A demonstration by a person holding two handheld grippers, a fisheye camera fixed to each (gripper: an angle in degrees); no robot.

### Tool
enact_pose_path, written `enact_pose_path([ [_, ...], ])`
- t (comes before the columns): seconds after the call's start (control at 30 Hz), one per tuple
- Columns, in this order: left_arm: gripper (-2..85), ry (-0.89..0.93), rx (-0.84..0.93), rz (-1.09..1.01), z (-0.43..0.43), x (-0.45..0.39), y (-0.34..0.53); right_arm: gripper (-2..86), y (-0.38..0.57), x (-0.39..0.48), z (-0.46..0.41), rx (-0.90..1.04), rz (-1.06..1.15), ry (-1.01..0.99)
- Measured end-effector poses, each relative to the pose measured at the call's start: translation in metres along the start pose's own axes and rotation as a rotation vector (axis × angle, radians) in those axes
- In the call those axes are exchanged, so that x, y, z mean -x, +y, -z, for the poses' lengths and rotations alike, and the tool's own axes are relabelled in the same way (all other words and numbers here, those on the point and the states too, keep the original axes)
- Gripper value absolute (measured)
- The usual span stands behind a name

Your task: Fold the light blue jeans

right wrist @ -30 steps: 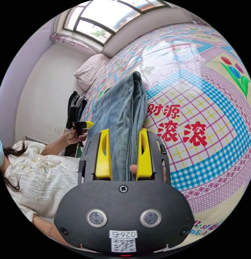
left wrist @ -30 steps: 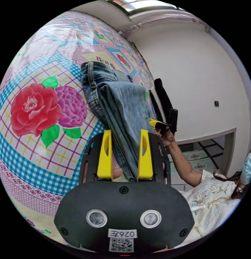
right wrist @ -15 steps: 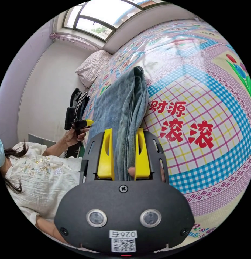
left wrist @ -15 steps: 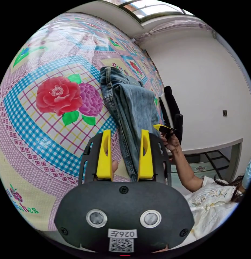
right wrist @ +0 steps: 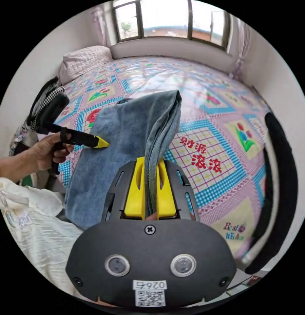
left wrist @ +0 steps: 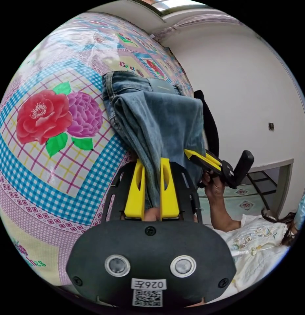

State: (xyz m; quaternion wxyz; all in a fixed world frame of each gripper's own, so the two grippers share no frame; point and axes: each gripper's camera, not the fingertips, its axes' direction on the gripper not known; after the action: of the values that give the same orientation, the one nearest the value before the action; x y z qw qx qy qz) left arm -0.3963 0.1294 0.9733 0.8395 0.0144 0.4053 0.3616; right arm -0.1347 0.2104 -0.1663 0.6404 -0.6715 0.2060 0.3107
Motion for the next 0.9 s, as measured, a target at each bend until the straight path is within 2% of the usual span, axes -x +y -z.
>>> enact_pose_path([
  [0.17,7.1,0.044,-0.034,-0.075,0.003,-0.019,0.034,0.7,0.023,0.077,0.063,-0.099,0.069,0.195],
  [0.4,7.0,0.155,-0.025,-0.341,-0.026,-0.124,0.016,0.8,0.044,0.070,0.166,-0.185,0.021,0.419],
  [0.6,6.8,0.267,0.054,-0.524,-0.113,-0.248,-0.042,1.0,0.066,-0.018,0.257,-0.201,-0.032,0.636],
  [0.7,6.9,0.295,0.068,-0.590,-0.167,-0.310,-0.074,1.1,0.070,-0.088,0.292,-0.159,-0.040,0.723],
  [0.8,7.3,0.296,0.092,-0.589,-0.234,-0.354,-0.113,1.2,0.071,-0.191,0.324,-0.115,-0.104,0.626],
  [0.9,7.7,0.245,0.167,-0.548,-0.316,-0.366,-0.156,1.7,0.075,-0.304,0.318,-0.054,-0.171,0.490],
])
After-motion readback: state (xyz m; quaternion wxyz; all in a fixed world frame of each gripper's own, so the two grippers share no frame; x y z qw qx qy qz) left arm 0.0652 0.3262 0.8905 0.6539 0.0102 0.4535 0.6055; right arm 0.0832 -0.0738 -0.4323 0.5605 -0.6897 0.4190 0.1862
